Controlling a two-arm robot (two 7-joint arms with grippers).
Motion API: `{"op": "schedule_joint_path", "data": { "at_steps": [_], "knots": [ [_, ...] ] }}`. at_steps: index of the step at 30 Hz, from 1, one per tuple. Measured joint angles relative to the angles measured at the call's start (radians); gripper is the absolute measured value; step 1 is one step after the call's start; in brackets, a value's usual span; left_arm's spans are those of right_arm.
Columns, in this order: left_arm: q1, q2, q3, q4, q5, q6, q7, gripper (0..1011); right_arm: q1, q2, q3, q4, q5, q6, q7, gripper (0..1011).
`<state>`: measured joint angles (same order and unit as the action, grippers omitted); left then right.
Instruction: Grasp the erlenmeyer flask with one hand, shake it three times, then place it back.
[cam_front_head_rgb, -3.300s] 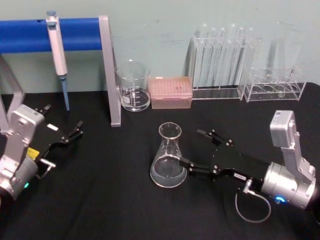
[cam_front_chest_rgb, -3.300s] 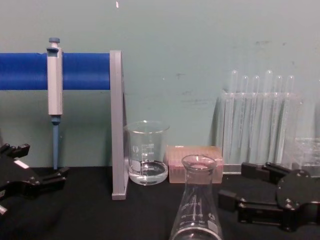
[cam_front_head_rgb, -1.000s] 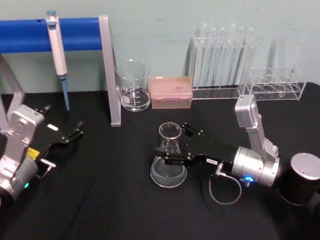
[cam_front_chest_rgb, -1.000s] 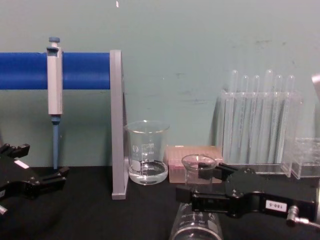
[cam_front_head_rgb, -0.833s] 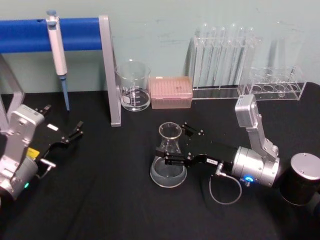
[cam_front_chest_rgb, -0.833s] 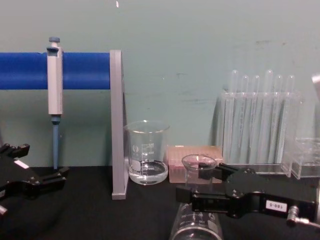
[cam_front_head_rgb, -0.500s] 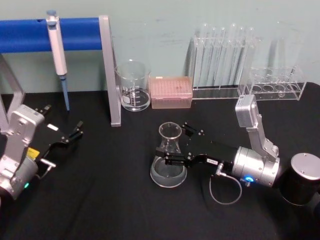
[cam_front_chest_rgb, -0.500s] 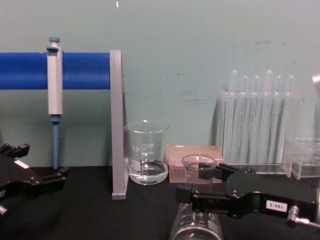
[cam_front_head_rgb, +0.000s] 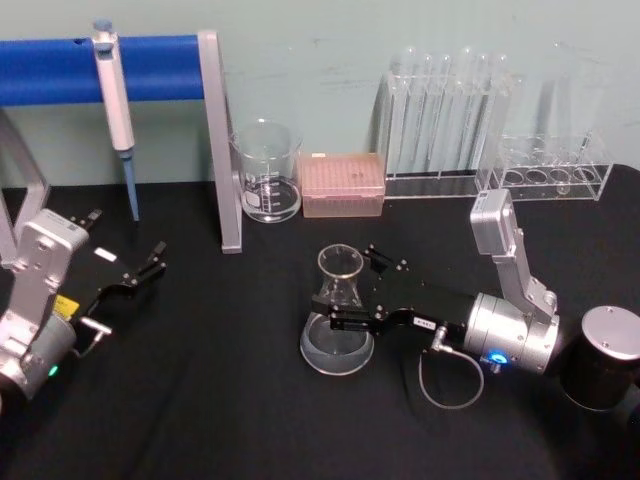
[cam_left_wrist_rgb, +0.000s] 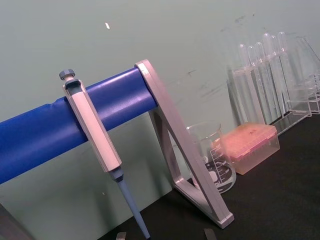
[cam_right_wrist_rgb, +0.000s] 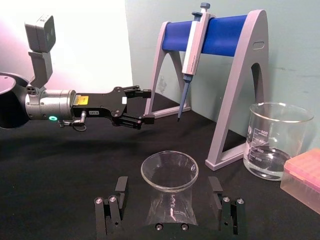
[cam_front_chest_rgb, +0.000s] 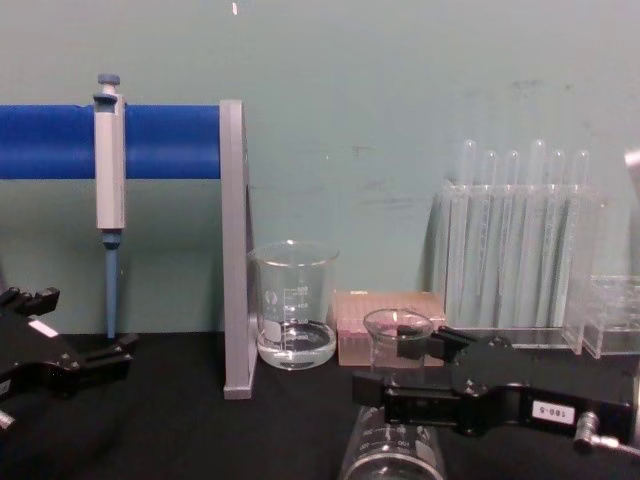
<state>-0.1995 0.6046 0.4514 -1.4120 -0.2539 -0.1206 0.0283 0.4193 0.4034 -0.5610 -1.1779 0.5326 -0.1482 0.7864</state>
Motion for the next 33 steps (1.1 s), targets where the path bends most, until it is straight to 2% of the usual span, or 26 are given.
{"op": "schedule_joint_path", "data": {
  "at_steps": [14,21,22,28,32,33],
  "knots": [
    [0.0,0.0,0.0,0.0,0.0,0.0,0.0,1001,0.0,0.0,0.0,0.0,-0.001,0.0,0.0,1000],
    [0.0,0.0,0.0,0.0,0.0,0.0,0.0,1001,0.0,0.0,0.0,0.0,-0.001,0.0,0.0,859],
    [0.0,0.0,0.0,0.0,0.0,0.0,0.0,1001,0.0,0.0,0.0,0.0,-0.001,0.0,0.0,799],
    [0.0,0.0,0.0,0.0,0.0,0.0,0.0,1001,0.0,0.0,0.0,0.0,-0.001,0.0,0.0,648],
    [0.0,0.0,0.0,0.0,0.0,0.0,0.0,1001,0.0,0.0,0.0,0.0,-0.001,0.0,0.0,484],
    [0.0,0.0,0.0,0.0,0.0,0.0,0.0,1001,0.0,0.0,0.0,0.0,-0.001,0.0,0.0,470]
  ]
}}
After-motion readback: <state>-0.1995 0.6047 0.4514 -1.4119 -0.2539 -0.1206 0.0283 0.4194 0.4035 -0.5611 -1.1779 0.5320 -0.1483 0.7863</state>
